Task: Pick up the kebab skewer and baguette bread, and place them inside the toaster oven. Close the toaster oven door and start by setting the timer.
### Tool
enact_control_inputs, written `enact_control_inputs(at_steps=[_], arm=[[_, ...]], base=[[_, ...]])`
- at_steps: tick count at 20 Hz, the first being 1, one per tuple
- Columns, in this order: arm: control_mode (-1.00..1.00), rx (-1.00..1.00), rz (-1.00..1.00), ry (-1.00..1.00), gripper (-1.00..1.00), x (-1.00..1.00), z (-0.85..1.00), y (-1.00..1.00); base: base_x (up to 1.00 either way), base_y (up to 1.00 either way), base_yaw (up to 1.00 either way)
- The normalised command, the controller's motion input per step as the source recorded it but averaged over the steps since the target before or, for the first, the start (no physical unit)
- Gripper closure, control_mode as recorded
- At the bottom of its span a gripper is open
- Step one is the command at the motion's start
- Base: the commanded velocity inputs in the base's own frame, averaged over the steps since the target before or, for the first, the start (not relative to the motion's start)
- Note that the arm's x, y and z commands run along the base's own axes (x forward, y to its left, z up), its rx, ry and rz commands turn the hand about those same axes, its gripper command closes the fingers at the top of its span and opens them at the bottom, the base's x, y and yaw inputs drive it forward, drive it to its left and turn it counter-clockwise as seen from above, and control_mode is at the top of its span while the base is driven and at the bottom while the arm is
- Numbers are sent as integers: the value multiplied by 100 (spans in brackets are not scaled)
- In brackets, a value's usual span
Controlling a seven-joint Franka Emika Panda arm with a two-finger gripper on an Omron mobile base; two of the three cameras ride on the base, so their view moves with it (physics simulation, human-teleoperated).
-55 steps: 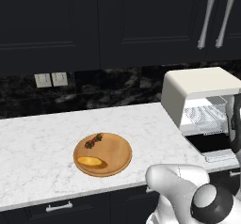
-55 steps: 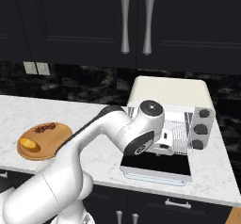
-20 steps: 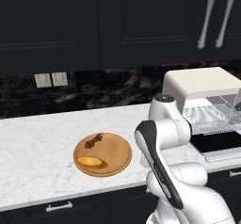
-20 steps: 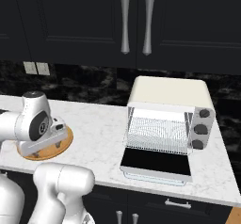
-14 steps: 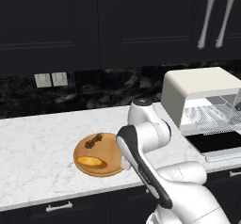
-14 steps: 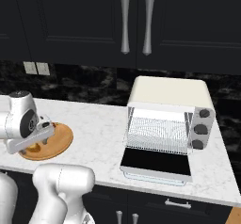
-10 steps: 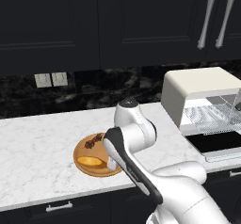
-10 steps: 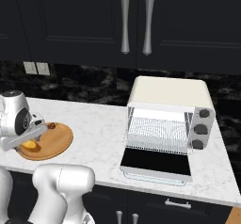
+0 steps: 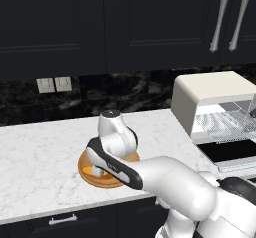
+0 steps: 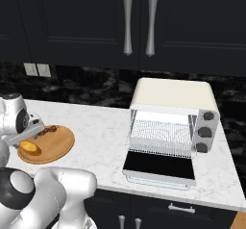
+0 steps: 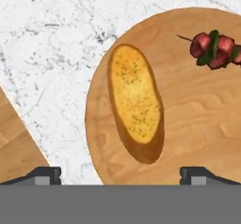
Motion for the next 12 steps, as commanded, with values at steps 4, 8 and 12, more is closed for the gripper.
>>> enact_control_inputs(at_steps=[4,8,12], arm=[[-100,-2,2,2,-100,31,-36,23],[-100,-2,0,2,-100,4,-23,21],[-100,-1,0,1,-100,0,-25,20]], base=[[0,0,0],[0,0,0],[0,0,0]])
